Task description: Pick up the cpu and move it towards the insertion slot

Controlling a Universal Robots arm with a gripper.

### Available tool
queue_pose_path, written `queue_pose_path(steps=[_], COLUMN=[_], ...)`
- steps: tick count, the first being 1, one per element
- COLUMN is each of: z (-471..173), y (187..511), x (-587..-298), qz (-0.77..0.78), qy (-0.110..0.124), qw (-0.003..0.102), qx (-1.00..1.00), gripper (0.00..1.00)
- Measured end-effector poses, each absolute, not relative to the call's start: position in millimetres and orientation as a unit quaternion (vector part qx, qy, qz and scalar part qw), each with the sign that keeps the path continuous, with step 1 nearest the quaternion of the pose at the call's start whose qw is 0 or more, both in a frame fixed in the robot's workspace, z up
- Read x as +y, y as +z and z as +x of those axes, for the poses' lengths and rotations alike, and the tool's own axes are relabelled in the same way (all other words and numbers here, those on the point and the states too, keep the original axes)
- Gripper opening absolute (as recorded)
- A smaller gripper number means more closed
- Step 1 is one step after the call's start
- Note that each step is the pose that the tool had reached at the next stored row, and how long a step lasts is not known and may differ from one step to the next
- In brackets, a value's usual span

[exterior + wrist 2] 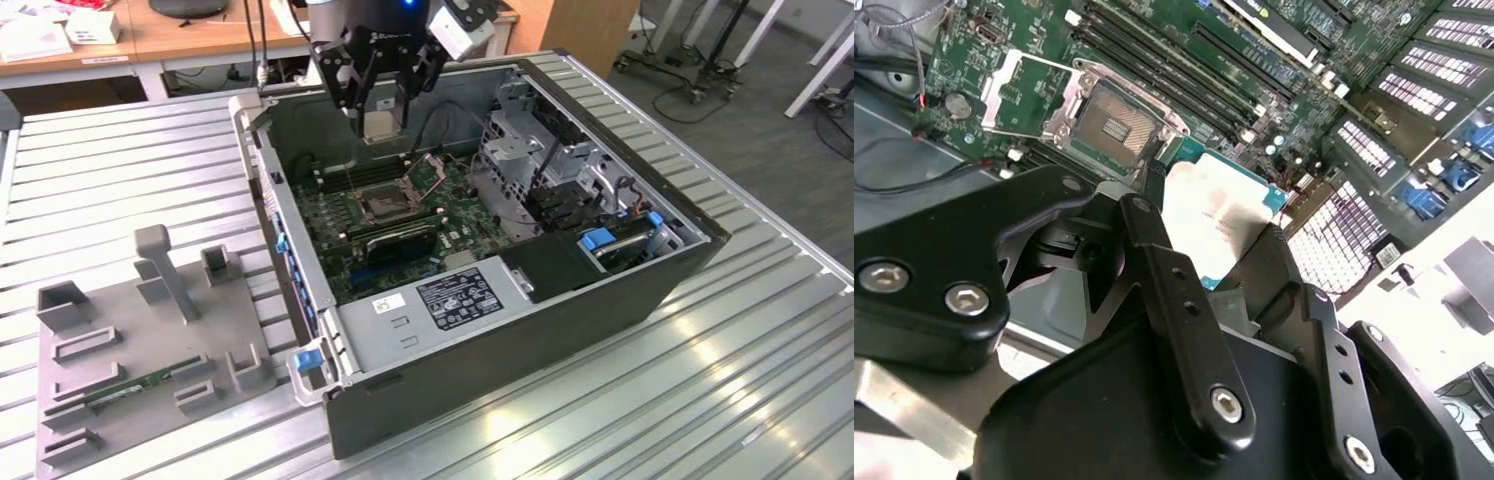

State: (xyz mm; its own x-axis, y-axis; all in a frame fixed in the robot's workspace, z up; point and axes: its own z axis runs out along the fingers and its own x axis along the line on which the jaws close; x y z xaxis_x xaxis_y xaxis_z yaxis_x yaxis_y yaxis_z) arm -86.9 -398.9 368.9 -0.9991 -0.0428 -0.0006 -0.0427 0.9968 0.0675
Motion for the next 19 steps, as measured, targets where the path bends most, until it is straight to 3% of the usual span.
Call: queue_pose_path(steps=[19], z=[-79], y=[358], x=[-384], qz=[0.021], qy=[-0.034], qw=[0.0], qx=[-0.999], gripper=[0.55])
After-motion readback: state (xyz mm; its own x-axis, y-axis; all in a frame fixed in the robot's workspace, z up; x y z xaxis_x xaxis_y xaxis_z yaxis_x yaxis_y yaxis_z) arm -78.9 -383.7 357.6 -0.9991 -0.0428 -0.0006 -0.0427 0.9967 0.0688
